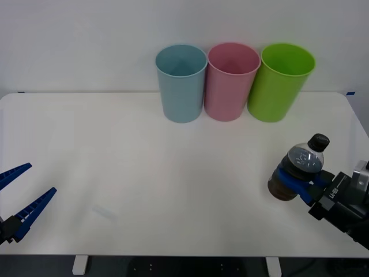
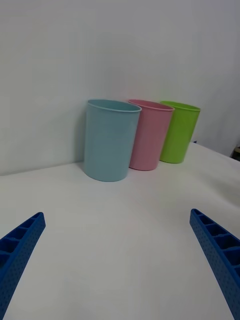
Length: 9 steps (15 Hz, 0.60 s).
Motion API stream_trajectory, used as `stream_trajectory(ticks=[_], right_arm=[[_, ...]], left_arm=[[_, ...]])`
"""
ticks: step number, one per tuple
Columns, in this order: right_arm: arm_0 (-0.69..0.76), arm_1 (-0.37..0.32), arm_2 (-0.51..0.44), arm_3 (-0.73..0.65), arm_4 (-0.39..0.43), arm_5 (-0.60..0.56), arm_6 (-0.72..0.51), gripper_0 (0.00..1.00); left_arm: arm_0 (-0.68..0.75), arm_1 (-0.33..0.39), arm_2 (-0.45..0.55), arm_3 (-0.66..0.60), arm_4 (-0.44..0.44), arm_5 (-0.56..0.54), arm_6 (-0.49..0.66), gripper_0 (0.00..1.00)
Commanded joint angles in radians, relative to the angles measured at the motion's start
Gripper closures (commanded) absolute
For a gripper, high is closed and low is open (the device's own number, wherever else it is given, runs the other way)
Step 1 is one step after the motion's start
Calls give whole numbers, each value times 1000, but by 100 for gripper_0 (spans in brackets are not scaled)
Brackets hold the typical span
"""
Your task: Grasp the object on the table and drop it into the matching bin: aluminum can to the light blue bin, PET bottle to the pink bin.
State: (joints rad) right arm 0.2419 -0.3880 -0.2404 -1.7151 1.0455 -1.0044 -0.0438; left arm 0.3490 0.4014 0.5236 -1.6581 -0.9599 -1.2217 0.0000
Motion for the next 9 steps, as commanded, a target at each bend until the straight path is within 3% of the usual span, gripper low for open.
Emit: stream_trajectory(ticks=[1, 6, 9], right_arm=[[-26, -11, 0, -66, -1, 17, -93, 100], [-128, -52, 12, -90, -1, 70, -186, 100], [-145, -109, 75, -149, -2, 225, -206, 100]], left_arm=[[0, 0, 0, 0, 0, 0, 0, 0], [0, 0, 0, 0, 0, 0, 0, 0], [0, 0, 0, 0, 0, 0, 0, 0]])
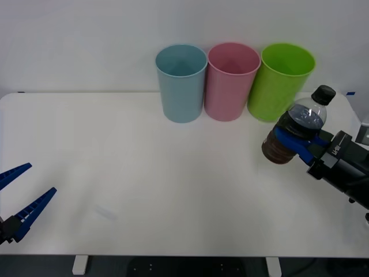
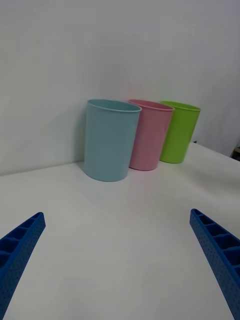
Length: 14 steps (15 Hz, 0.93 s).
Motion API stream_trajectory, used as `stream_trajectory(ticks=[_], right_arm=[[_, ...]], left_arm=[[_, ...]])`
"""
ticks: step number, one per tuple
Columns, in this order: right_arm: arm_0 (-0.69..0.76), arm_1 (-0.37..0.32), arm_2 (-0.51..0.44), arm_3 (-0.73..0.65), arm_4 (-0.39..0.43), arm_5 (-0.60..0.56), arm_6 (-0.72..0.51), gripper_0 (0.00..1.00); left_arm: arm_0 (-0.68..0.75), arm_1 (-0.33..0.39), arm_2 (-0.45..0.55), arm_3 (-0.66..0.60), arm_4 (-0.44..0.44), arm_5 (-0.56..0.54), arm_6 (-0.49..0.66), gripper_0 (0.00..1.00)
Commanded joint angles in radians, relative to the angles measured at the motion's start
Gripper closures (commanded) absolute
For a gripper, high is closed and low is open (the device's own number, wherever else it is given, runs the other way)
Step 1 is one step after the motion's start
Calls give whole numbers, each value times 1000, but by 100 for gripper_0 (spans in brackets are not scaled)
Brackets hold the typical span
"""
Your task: Grasp the object on the table and drop it into the matching bin: aluminum can to the light blue bin, PET bottle to the pink bin.
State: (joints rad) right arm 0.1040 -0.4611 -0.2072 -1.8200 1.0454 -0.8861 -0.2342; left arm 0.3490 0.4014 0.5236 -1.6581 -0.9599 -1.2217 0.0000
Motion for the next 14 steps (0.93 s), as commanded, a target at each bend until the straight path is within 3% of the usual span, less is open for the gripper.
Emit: stream_trajectory(ticks=[1, 5, 8, 14], right_arm=[[-15, -54, 69, -65, -10, 168, -24, 100], [-96, -90, 127, -78, -16, 285, -85, 100], [-164, -99, 132, -71, 30, 315, -114, 100], [-383, -131, 187, 97, 44, 317, -111, 100]], left_arm=[[0, 0, 0, 0, 0, 0, 0, 0], [0, 0, 0, 0, 0, 0, 0, 0], [0, 0, 0, 0, 0, 0, 0, 0], [0, 0, 0, 0, 0, 0, 0, 0]])
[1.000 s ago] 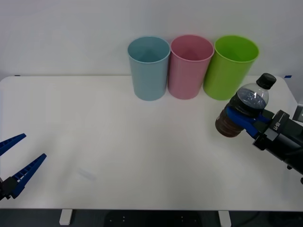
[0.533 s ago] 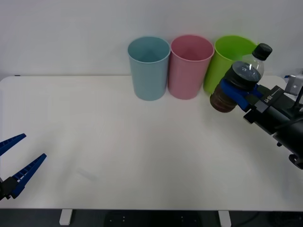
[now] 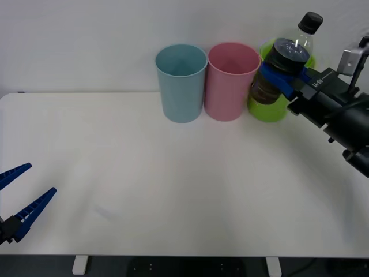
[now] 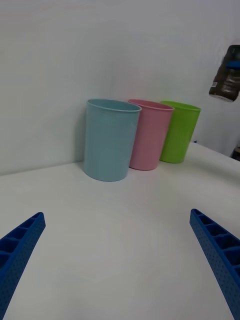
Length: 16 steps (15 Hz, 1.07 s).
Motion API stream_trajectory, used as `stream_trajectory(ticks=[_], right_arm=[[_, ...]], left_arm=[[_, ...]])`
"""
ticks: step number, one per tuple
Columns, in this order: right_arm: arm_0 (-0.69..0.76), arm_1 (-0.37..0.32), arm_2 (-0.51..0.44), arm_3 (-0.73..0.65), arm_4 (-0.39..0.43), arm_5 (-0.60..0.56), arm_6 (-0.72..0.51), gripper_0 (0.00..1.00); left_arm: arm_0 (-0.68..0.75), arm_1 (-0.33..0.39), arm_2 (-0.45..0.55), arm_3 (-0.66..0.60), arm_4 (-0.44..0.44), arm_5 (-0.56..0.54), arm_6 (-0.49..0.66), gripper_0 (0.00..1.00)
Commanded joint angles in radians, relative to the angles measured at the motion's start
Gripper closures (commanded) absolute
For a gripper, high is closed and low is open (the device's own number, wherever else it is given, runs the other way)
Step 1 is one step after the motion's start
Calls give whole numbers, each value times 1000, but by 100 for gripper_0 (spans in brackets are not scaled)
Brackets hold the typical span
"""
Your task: Grasp the object on the table and drop it into the matching bin: aluminum can to the light blue bin, PET bottle to the pink bin.
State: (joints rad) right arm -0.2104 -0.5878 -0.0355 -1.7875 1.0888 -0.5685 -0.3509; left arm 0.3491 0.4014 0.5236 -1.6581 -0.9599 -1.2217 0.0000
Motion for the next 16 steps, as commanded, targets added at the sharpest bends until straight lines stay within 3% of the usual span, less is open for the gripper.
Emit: stream_trajectory(ticks=[1, 7, 16], right_arm=[[-103, -7, 25, 102, 3, -1, 7, 100], [-333, 13, 71, 358, 68, -1, 21, 100], [-601, 151, 71, 717, 220, 75, 69, 100]], left_arm=[[0, 0, 0, 0, 0, 0, 0, 0], [0, 0, 0, 0, 0, 0, 0, 0], [0, 0, 0, 0, 0, 0, 0, 0]])
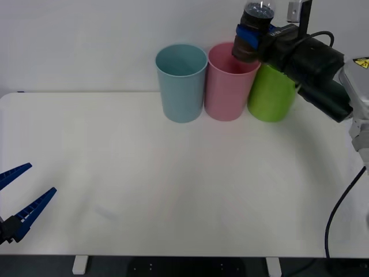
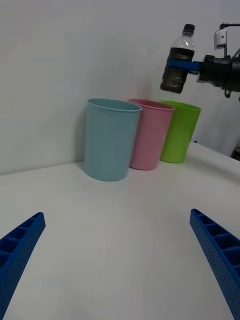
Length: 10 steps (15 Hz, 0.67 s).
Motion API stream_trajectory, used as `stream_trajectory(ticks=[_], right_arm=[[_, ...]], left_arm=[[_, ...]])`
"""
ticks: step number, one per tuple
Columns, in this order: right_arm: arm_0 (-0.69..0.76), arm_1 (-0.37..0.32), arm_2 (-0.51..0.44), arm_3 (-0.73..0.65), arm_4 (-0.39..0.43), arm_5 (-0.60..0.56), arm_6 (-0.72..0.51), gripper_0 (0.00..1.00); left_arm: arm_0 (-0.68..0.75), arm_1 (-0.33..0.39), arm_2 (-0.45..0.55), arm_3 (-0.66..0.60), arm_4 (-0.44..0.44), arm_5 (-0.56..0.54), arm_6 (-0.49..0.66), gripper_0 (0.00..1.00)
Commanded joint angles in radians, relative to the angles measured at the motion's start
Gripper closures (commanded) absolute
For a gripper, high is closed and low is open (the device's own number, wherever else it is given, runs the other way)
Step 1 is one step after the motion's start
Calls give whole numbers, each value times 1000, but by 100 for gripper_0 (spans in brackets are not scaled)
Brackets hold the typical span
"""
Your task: Grasp the object on the table and drop it into the matching bin: aluminum can to the light blue bin, PET bottle to the pink bin.
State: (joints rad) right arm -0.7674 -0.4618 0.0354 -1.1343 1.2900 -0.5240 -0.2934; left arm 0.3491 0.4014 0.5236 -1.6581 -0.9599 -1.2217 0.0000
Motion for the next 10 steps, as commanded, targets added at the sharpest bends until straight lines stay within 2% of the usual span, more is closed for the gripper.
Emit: stream_trajectory(ticks=[1, 6, 10], right_arm=[[-73, 40, 0, 113, 29, 47, 20, 100], [-159, 94, 18, 243, 49, 160, 57, 93], [-167, 100, 37, 252, 49, 203, 65, 91]], left_arm=[[0, 0, 0, 0, 0, 0, 0, 0], [0, 0, 0, 0, 0, 0, 0, 0], [0, 0, 0, 0, 0, 0, 0, 0]])
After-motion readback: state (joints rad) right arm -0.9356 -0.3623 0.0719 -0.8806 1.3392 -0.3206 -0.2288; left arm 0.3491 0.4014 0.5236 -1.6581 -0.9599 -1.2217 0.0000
